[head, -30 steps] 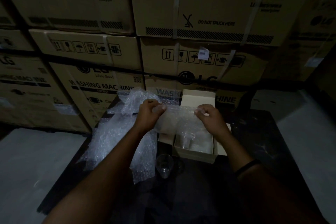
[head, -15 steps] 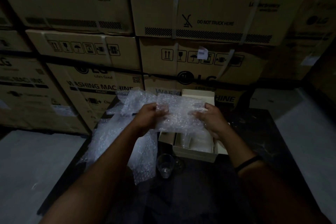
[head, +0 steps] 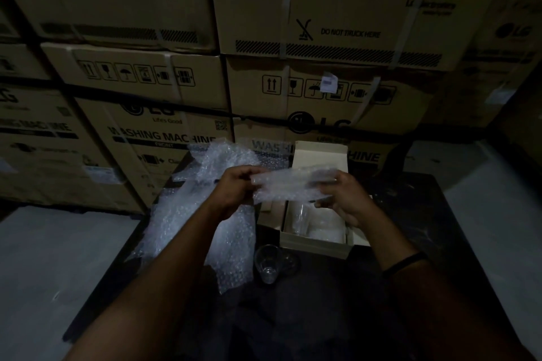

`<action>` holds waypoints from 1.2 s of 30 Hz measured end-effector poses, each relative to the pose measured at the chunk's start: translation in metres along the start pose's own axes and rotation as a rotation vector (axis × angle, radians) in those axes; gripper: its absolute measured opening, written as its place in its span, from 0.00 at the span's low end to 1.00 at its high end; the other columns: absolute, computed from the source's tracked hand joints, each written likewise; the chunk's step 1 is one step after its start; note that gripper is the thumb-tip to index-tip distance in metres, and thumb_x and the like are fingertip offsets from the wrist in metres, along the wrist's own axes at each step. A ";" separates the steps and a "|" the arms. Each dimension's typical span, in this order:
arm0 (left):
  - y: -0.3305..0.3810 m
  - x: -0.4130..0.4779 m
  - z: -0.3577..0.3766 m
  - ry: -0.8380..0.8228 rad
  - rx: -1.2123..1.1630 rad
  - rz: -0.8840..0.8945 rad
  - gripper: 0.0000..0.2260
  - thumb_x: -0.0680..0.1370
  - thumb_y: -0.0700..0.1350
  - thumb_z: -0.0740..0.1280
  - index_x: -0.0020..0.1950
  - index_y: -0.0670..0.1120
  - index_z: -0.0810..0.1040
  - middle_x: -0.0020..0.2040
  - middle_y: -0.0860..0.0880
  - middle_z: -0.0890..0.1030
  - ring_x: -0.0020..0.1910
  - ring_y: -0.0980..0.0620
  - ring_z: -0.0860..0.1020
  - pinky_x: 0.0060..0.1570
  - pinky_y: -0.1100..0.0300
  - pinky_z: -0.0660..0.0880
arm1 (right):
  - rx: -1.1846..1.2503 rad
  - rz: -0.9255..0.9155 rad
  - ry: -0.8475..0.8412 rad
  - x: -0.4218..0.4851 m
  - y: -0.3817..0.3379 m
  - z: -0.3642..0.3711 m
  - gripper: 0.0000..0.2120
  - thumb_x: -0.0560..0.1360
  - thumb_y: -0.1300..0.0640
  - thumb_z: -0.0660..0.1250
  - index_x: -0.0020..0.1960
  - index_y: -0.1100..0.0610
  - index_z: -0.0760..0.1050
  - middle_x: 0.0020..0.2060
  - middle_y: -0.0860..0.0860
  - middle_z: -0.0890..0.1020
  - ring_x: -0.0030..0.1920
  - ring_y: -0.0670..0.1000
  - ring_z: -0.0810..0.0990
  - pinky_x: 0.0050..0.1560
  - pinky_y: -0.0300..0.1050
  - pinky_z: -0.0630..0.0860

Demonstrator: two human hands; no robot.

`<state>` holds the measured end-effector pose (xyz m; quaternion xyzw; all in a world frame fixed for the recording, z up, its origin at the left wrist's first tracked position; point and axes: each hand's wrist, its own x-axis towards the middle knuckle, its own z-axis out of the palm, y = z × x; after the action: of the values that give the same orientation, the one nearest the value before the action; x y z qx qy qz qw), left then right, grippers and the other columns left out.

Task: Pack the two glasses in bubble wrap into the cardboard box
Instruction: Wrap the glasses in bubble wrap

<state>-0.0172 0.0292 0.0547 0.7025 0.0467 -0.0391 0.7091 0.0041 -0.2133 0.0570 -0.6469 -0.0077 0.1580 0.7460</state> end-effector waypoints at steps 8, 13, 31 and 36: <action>0.002 -0.007 0.001 -0.017 -0.366 -0.117 0.14 0.78 0.37 0.54 0.53 0.37 0.79 0.54 0.39 0.78 0.50 0.37 0.78 0.42 0.47 0.81 | -0.020 -0.010 0.042 0.009 0.009 -0.001 0.17 0.75 0.74 0.58 0.34 0.61 0.77 0.42 0.53 0.84 0.45 0.54 0.81 0.42 0.47 0.81; 0.001 -0.008 0.001 -0.103 -0.128 -0.115 0.07 0.78 0.37 0.65 0.55 0.40 0.77 0.48 0.43 0.81 0.44 0.46 0.81 0.42 0.51 0.81 | -0.081 -0.078 0.031 0.011 0.012 -0.003 0.14 0.73 0.78 0.58 0.36 0.65 0.76 0.46 0.54 0.82 0.48 0.53 0.81 0.42 0.45 0.82; -0.007 -0.006 0.013 0.003 0.235 0.081 0.11 0.72 0.28 0.68 0.52 0.39 0.80 0.42 0.45 0.82 0.39 0.53 0.81 0.41 0.56 0.80 | -0.996 -0.252 -0.219 0.018 0.020 0.007 0.19 0.71 0.67 0.68 0.61 0.57 0.78 0.52 0.47 0.79 0.53 0.46 0.78 0.50 0.32 0.71; -0.032 -0.020 -0.013 -0.028 0.481 0.031 0.22 0.70 0.22 0.59 0.58 0.41 0.78 0.50 0.45 0.80 0.45 0.52 0.78 0.38 0.70 0.74 | -0.460 -0.043 0.023 0.012 0.030 0.002 0.13 0.72 0.76 0.62 0.48 0.62 0.79 0.39 0.54 0.79 0.33 0.49 0.75 0.27 0.36 0.71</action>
<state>-0.0409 0.0421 0.0251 0.8513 0.0153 -0.0478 0.5223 0.0086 -0.2050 0.0260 -0.8015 -0.0486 0.1287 0.5819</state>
